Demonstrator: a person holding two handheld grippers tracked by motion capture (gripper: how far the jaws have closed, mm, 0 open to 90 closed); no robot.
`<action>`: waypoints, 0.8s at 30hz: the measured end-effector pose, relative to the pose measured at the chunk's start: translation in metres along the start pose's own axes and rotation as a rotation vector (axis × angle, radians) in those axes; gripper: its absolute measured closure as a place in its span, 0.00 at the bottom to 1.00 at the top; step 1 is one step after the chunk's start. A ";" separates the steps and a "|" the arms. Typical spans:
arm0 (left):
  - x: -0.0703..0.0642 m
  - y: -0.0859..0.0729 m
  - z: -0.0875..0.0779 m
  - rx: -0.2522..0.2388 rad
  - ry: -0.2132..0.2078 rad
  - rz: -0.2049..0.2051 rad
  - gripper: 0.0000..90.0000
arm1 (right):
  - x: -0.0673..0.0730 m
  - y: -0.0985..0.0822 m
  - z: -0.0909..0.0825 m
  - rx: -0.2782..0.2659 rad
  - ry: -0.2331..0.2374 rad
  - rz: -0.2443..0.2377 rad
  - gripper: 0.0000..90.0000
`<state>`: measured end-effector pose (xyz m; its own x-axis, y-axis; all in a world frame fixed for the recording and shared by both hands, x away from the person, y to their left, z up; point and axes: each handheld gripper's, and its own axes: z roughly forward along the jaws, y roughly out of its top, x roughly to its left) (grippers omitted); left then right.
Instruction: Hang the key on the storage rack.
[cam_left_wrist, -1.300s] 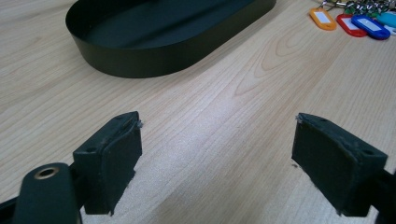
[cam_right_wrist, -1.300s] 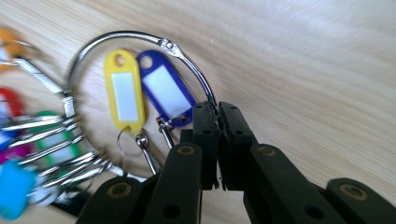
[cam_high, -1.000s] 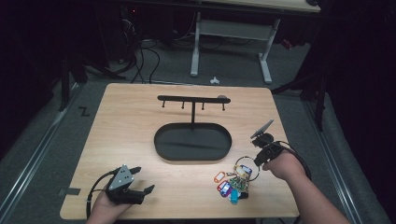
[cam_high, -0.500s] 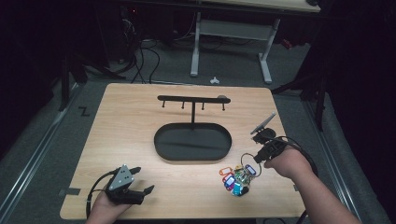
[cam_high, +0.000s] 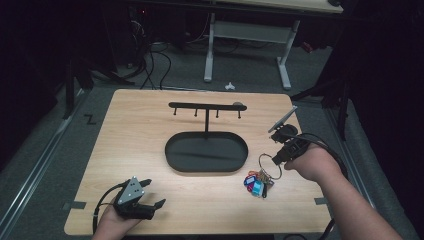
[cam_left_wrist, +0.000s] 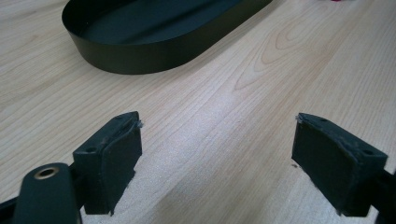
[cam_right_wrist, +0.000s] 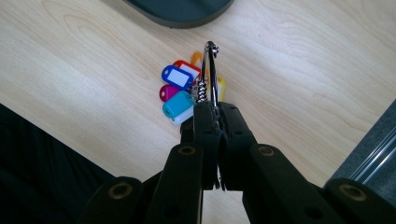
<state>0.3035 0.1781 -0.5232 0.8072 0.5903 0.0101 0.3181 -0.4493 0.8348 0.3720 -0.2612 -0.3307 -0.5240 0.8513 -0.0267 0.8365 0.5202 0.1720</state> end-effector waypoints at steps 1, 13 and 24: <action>0.000 0.000 0.000 0.001 0.001 0.003 0.18 | 0.000 0.002 -0.004 -0.005 -0.004 -0.003 0.97; -0.001 0.000 0.000 0.002 0.000 0.005 0.18 | 0.003 0.014 -0.027 -0.004 -0.033 -0.020 0.97; -0.001 0.000 0.000 0.005 -0.003 0.006 0.18 | 0.003 0.021 -0.036 0.006 -0.054 -0.015 0.97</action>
<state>0.3031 0.1774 -0.5234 0.8107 0.5853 0.0132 0.3159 -0.4564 0.8318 0.3823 -0.2498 -0.2915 -0.5269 0.8459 -0.0828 0.8298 0.5331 0.1650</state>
